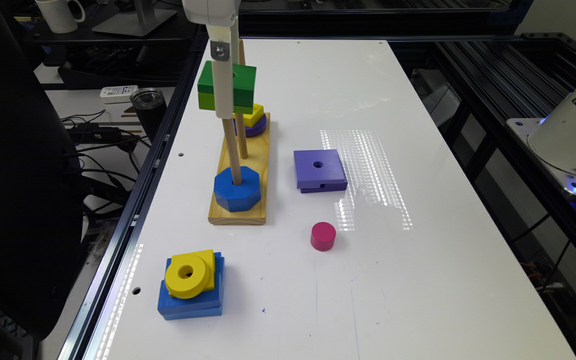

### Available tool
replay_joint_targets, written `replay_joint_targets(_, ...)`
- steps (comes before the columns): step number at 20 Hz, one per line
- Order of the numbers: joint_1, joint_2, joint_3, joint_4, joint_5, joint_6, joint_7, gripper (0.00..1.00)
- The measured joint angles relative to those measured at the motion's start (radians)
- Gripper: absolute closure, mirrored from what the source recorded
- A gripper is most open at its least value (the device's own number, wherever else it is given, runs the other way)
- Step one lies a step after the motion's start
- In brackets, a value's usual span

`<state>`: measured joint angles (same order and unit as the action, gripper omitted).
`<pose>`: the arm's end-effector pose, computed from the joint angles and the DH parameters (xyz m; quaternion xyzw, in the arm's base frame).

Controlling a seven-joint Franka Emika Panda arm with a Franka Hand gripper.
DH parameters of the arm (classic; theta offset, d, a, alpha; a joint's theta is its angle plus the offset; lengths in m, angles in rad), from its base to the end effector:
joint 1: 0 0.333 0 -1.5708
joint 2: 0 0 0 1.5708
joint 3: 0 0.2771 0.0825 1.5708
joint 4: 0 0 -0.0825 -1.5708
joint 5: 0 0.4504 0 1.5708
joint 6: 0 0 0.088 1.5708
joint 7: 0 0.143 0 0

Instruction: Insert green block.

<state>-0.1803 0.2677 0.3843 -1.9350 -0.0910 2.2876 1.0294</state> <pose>0.6537 0.1299 0.2565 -0.9222 0.3828 -0.0356 0.0417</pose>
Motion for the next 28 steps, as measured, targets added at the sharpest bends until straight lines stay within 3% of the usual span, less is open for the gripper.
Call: replay_joint_targets(28, 0.000, 0.017, -0.001, 0.001, -0.0036, 0.011, 0.000, 1.00)
